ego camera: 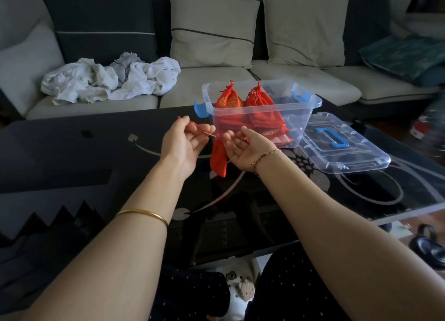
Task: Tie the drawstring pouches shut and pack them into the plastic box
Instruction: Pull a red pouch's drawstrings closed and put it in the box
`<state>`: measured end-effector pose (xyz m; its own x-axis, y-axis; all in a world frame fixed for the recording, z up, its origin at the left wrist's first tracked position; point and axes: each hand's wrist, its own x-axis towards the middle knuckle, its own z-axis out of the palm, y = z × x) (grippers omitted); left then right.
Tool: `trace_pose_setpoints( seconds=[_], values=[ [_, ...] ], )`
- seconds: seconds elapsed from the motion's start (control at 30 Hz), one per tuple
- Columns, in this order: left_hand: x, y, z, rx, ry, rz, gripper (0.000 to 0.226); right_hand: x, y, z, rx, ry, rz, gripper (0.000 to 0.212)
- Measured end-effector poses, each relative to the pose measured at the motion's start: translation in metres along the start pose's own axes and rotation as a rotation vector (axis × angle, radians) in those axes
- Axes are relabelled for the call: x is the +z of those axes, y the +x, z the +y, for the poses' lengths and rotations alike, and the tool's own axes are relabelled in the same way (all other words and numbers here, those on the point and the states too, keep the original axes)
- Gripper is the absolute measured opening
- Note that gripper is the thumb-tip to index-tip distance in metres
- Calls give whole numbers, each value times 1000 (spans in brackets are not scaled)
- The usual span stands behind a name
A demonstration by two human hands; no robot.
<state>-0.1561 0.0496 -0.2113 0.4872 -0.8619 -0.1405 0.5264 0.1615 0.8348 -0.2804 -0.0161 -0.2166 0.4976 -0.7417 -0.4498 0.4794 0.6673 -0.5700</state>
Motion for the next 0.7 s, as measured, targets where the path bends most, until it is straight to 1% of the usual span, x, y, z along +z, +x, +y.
trace_pose_setpoints(
  seconds=[0.13, 0.23, 0.3, 0.37, 0.47, 0.53, 0.6, 0.7],
  values=[
    [-1, 5, 1, 4, -120, 65, 36, -6, 4, -4, -31, -37, 115, 37],
    [1, 6, 0, -21, -96, 86, 38, -10, 7, -7, -48, -55, 166, 38],
    [4, 6, -1, -18, 26, 105, 36, -10, 8, -8, -83, -75, 181, 39],
    [3, 4, -3, -1, 238, 81, 30, -9, 9, -8, -145, -125, 162, 39],
    [-1, 1, -6, 0, 560, -62, 16, -5, 5, -9, -296, -293, 68, 32],
    [-3, 0, -8, 4, 733, -153, 7, -1, 0, -9, -385, -422, -10, 27],
    [-3, -1, -8, 16, 817, -215, 7, 3, -5, -7, -451, -529, -62, 26],
    [-1, 0, -9, 26, 837, -225, 10, 8, -7, -4, -478, -615, -82, 26]
  ],
)
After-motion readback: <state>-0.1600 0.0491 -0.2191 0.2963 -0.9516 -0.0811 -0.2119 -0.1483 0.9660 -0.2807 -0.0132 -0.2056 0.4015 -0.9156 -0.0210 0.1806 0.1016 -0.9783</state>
